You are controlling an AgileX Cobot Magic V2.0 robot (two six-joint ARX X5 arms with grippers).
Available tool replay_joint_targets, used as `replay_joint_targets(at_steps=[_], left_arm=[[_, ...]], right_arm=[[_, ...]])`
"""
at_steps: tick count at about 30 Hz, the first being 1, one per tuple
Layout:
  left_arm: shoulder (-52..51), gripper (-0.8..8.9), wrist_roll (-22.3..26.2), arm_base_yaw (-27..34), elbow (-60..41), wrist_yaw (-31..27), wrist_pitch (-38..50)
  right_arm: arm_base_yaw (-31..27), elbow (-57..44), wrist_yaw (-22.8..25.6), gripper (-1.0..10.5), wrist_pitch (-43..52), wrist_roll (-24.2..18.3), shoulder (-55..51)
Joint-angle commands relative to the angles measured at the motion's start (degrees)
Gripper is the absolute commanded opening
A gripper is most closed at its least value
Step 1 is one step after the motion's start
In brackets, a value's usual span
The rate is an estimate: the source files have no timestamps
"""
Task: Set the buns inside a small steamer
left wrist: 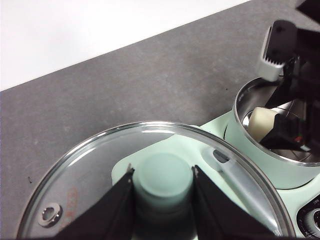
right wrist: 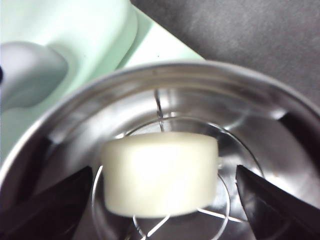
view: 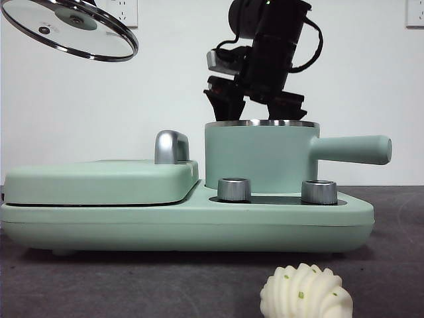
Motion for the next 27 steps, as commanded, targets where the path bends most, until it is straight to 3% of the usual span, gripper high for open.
replay_joint_targets(at_steps=[1,4,7,11,16,27], left_arm=[[0.3,0.16,0.6,-0.1,1.0,-0.1,1.4],[0.5,0.16,0.6,-0.1,1.0,-0.1,1.3],[0.5,0.16,0.5,-0.1,1.0,-0.1,1.3],[0.5,0.16,0.5,-0.1,1.0,-0.1,0.6],[0.5,0.16,0.6,-0.1,1.0,-0.1,-0.2],[0.6,0.16,0.6,-0.1,1.0,-0.1,-0.2]], right_arm=[[0.4,4.0,-0.2,4.6,-2.7,-0.5,-1.3],[1.0,4.8,-0.7,4.1,-7.8,0.3,-7.3],[2.1,1.2,-4.3,4.0,-12.3,0.3,-14.3],[5.8,-14.9,-6.2,4.0,-4.2,0.2,-26.6],[11.0,-32.8,-5.7,4.0,4.9,-3.2,-37.7],[17.7,-53.3,-5.6,4.0,13.7,-3.9,-42.5]])
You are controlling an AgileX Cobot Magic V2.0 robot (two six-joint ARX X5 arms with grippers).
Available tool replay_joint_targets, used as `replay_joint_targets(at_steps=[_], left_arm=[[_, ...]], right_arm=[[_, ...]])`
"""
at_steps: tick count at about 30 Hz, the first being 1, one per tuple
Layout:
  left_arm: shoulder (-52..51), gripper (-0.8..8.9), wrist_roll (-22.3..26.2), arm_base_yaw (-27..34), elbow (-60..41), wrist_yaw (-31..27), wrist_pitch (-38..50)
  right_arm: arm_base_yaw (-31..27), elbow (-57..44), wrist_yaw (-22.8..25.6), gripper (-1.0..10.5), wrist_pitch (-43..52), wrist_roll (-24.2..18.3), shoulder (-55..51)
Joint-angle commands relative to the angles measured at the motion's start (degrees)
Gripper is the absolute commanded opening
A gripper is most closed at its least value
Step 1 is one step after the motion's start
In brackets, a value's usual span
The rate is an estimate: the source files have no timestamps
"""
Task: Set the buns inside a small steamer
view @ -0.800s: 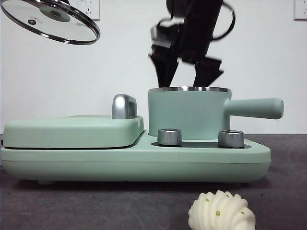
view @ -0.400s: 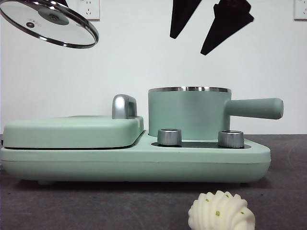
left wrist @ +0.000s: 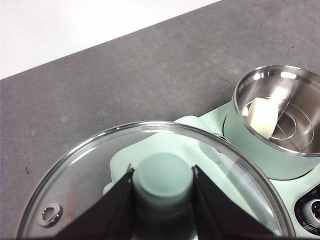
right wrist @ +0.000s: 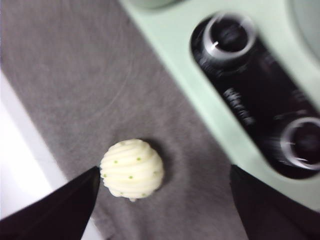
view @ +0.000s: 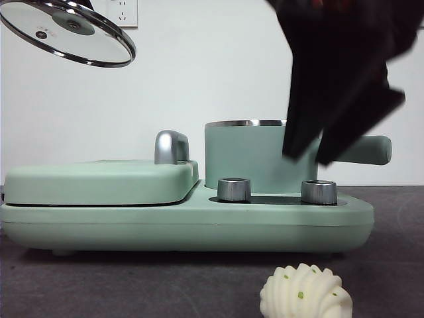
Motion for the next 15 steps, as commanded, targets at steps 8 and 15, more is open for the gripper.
replay_joint_targets(at_steps=[8,15], left_arm=[[0.4,0.16,0.6,-0.1,1.0,-0.1,1.6],[0.4,0.16,0.6,-0.1,1.0,-0.1,1.7]], right_arm=[[5.8,-7.3,1.1,4.0,8.3,0.8,0.8],[7.0,-7.3,3.0,4.0,9.8,2.7,4.4]])
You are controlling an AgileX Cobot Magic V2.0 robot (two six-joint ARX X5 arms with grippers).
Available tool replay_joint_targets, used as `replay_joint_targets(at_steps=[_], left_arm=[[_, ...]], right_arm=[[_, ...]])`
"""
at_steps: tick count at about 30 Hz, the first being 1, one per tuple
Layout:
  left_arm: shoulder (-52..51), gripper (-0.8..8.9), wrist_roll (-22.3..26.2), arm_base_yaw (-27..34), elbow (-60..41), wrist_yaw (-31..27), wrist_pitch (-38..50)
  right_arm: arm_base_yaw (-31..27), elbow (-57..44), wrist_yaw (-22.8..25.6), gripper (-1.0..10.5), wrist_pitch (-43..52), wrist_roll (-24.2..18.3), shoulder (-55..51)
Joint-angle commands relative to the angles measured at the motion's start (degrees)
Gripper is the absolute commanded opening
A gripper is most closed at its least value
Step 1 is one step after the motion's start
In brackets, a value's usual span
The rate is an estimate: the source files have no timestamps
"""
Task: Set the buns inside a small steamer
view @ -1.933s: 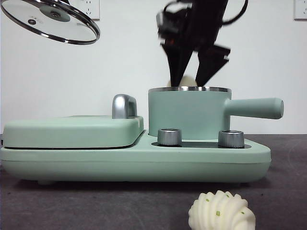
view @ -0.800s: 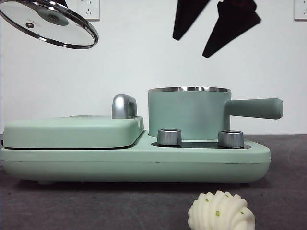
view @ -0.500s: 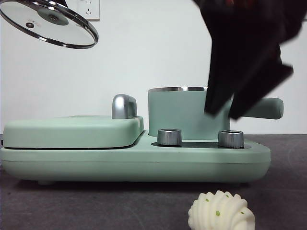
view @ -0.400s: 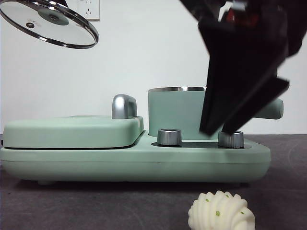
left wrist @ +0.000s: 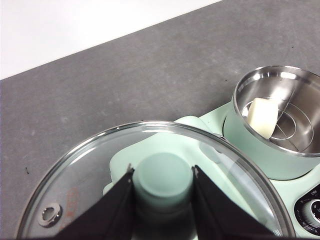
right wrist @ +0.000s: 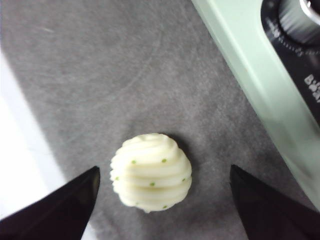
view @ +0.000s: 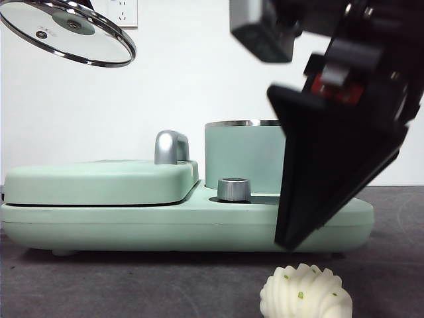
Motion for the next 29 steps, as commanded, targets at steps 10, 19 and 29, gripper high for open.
replay_joint_targets(at_steps=[10,19,29], left_arm=[[0.4,0.15,0.6,-0.1,1.0,-0.1,1.6],[0.4,0.16,0.6,-0.1,1.0,-0.1,1.6],[0.4,0.16,0.6,-0.1,1.0,-0.1,1.6]], right_arm=[[3.6,0.3,0.4,4.4,1.9,1.5,9.9],[4.9,0.8,3.1,2.6,-1.4,5.5,8.5],[2.0,21.9,3.2,2.4,-28.1,12.2,-0.5]])
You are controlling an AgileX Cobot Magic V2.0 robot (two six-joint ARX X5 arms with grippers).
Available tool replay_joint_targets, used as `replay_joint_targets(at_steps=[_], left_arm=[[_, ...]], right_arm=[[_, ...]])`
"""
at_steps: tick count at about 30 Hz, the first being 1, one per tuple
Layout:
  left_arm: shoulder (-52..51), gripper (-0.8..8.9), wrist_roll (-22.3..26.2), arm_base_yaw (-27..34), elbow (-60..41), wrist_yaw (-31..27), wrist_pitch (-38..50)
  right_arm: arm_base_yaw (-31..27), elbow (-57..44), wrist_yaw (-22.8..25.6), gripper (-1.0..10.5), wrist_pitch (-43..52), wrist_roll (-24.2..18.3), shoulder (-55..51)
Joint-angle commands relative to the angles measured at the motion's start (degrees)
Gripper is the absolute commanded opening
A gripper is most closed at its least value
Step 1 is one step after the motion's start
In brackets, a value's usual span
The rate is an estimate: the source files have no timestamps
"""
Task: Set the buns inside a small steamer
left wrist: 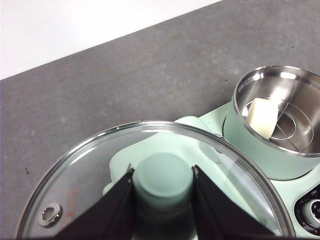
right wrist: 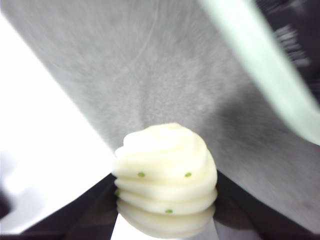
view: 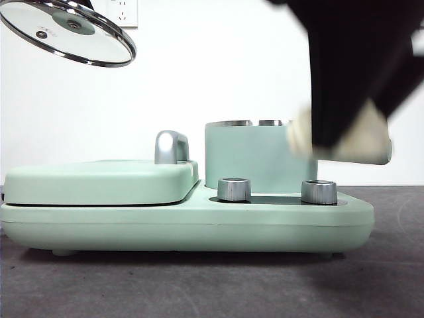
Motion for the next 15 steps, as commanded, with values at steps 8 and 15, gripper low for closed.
replay_joint_targets(at_steps=[8,15], left_arm=[[0.4,0.15,0.5,-0.1,1.0,-0.1,1.6],[0.4,0.16,0.3,-0.1,1.0,-0.1,1.6]], right_arm=[[-13.6,24.7,0.0,2.4,-5.1,-4.1,4.2],[-22.8,36.0,-0.1,2.5,-5.0,-8.7,15.3]])
